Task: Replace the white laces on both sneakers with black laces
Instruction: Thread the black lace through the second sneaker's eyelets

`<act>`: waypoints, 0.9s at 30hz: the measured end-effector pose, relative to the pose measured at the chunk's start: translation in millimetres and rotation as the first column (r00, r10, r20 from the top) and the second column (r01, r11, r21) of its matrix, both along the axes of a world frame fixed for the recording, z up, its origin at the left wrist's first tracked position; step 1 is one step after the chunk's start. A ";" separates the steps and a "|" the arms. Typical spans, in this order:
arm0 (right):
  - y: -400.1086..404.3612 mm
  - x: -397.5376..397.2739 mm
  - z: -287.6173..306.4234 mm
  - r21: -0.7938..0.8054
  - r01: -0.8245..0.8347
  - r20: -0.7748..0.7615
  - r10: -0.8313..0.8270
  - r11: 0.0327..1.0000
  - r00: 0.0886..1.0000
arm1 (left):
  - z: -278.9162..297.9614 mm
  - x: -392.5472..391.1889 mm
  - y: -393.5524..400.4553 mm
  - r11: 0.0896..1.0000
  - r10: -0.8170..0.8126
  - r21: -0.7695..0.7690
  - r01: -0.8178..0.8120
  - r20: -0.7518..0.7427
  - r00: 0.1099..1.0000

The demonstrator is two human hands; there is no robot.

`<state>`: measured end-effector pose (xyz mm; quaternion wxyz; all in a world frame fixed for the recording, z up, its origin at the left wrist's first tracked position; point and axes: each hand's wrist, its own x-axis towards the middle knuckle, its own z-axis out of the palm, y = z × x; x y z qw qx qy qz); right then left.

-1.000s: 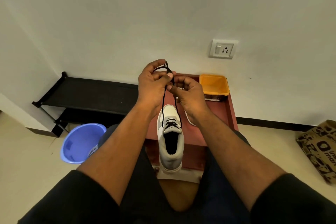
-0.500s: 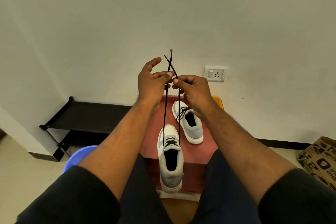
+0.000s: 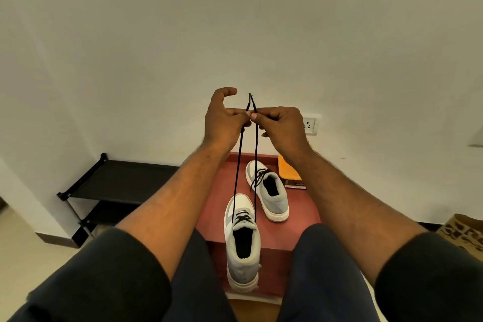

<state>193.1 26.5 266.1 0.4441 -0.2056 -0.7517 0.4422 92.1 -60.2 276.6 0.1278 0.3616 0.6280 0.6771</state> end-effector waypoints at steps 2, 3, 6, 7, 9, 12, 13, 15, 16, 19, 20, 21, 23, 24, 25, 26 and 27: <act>8.0 -0.4 -0.8 0.243 0.052 0.038 -0.063 0.969 0.997 | 2.5 -2.3 -0.4 0.998 -0.020 -0.064 0.014 -0.085 0.996; 13.2 0.4 -0.4 0.386 0.059 0.059 -0.089 0.921 0.994 | 4.4 -4.1 -1.4 0.995 -0.038 -0.101 0.024 -0.132 0.991; 28.3 6.4 7.8 0.716 -0.033 0.161 -0.118 0.697 0.980 | 11.5 -10.5 -5.6 0.973 -0.135 -0.214 0.081 -0.253 0.958; 32.6 8.0 12.2 0.775 -0.085 0.204 -0.121 0.627 0.971 | 14.2 -12.6 -6.8 0.962 -0.169 -0.253 0.099 -0.272 0.947; 37.0 8.7 20.4 0.834 -0.190 0.284 -0.109 0.519 0.952 | 18.0 -16.1 -8.0 0.935 -0.226 -0.331 0.123 -0.293 0.929; 38.2 6.7 28.5 0.785 -0.299 0.384 -0.047 0.542 0.922 | 21.6 -19.1 -8.4 0.898 -0.290 -0.410 0.158 -0.282 0.914; 38.3 5.8 29.4 0.762 -0.297 0.392 -0.044 0.575 0.919 | 21.9 -19.5 -8.6 0.891 -0.307 -0.413 0.187 -0.248 0.919; 38.9 4.1 28.8 0.695 -0.241 0.370 -0.050 0.677 0.928 | 20.2 -19.6 -9.1 0.891 -0.313 -0.393 0.227 -0.171 0.934; 37.9 3.8 28.5 0.630 -0.207 0.354 -0.039 0.748 0.935 | 18.1 -19.4 -10.4 0.898 -0.300 -0.380 0.222 -0.157 0.941; 32.4 2.5 24.4 0.440 -0.182 0.308 0.042 0.879 0.950 | 6.5 -18.5 -13.8 0.935 -0.241 -0.313 0.164 -0.224 0.944; 31.4 2.0 22.7 0.416 -0.187 0.299 0.060 0.890 0.952 | 2.2 -17.4 -14.7 0.949 -0.211 -0.290 0.128 -0.275 0.938; 31.9 1.2 21.5 0.405 -0.190 0.294 0.070 0.894 0.953 | -2.6 -16.4 -14.7 0.962 -0.169 -0.262 0.082 -0.332 0.928; 35.6 0.7 20.3 0.420 -0.191 0.328 0.048 0.887 0.943 | -10.4 -16.6 -13.5 0.978 -0.097 -0.206 0.008 -0.426 0.900; 37.4 0.9 21.0 0.444 -0.200 0.376 0.020 0.873 0.926 | -13.4 -17.3 -12.2 0.981 -0.076 -0.192 -0.022 -0.487 0.870; 37.8 0.9 22.6 0.470 -0.229 0.445 -0.005 0.852 0.895 | -17.4 -19.4 -10.9 0.980 -0.064 -0.189 -0.059 -0.583 0.810; 36.8 0.7 24.3 0.489 -0.281 0.527 -0.023 0.825 0.849 | -20.6 -21.2 -9.6 0.978 -0.049 -0.175 -0.110 -0.714 0.698; 35.2 -0.5 26.3 0.485 -0.347 0.607 -0.024 0.802 0.794 | -23.4 -24.5 -7.2 0.975 -0.035 -0.148 -0.168 -0.842 0.538</act>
